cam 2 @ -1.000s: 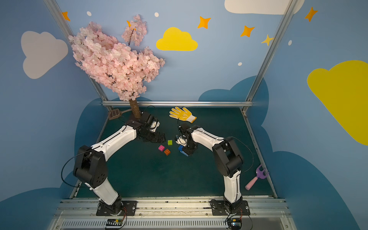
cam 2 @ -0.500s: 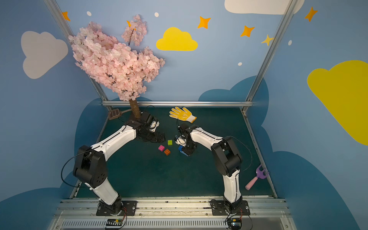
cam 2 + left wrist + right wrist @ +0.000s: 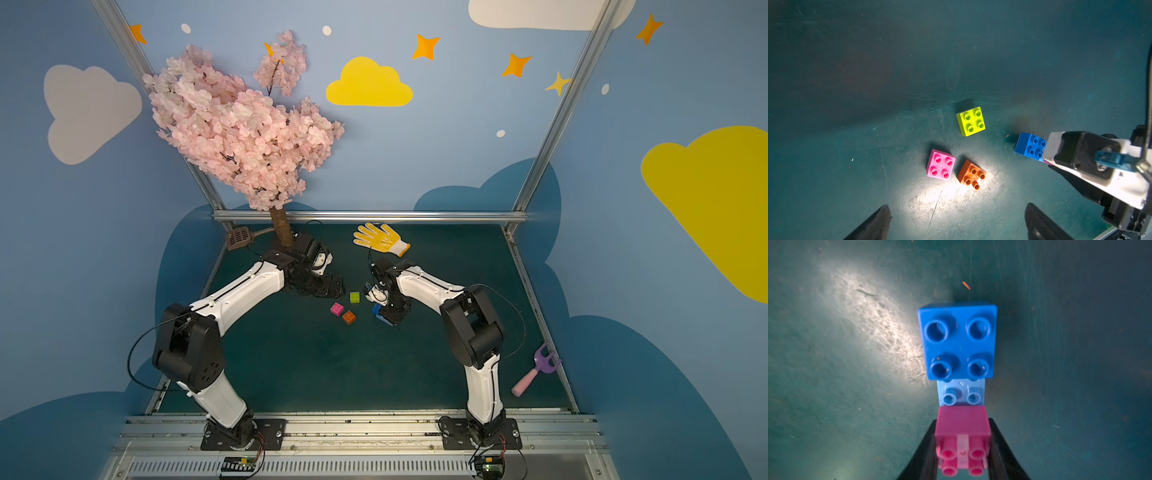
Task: Assemble the letter y with lego
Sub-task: Assemble the lego brick with the lego brick.
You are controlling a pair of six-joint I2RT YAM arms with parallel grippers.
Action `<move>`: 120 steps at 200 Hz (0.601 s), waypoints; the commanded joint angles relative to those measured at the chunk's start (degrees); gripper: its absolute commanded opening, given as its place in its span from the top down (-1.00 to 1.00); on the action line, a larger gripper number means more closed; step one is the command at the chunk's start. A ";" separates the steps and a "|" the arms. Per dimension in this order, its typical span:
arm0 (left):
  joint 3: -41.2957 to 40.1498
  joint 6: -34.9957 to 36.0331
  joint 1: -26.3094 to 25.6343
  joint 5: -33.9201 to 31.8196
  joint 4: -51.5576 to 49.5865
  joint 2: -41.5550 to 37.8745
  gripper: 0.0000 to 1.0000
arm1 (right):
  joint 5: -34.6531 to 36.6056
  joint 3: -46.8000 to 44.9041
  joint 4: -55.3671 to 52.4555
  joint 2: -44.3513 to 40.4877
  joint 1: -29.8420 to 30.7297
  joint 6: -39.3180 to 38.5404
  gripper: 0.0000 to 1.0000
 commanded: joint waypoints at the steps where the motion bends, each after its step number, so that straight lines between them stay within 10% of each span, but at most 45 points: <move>1: 1.11 -0.13 0.24 0.63 -1.35 0.39 -1.00 | 2.39 0.48 -2.72 2.49 0.11 0.97 0.73; 120: 1.18 -0.12 0.24 0.70 -1.35 0.54 -1.00 | 3.85 0.62 -3.49 2.97 -0.51 1.46 0.76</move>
